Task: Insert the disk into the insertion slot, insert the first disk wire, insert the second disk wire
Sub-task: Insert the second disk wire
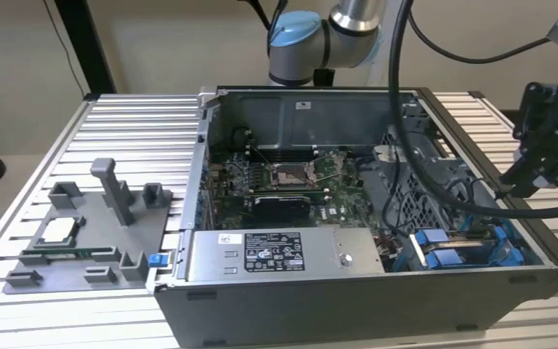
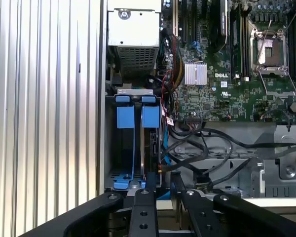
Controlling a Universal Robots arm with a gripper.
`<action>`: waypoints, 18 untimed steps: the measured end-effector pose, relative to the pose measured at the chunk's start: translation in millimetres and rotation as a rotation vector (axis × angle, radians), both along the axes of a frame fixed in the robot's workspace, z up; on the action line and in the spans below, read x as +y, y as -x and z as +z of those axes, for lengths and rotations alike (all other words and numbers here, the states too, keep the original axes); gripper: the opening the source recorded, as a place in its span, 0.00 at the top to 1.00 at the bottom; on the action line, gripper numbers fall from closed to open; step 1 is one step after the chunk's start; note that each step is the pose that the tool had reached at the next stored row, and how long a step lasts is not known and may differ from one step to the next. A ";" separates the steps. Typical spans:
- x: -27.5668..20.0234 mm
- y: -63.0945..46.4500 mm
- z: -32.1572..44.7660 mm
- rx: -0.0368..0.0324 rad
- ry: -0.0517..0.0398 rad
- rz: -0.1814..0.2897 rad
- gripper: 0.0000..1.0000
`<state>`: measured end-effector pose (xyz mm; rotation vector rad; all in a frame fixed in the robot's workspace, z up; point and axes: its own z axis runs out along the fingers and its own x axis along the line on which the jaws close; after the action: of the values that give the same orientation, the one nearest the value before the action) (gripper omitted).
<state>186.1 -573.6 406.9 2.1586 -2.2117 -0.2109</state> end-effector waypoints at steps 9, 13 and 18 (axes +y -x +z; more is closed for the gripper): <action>0.0 -1.7 0.0 0.0001 0.0000 0.000 0.00; 0.0 -1.7 3.2 0.0018 -0.0002 0.000 0.00; 0.0 -1.6 9.3 0.0039 -0.0001 0.000 0.00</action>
<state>187.7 -573.7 416.2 2.1562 -2.2097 -0.2150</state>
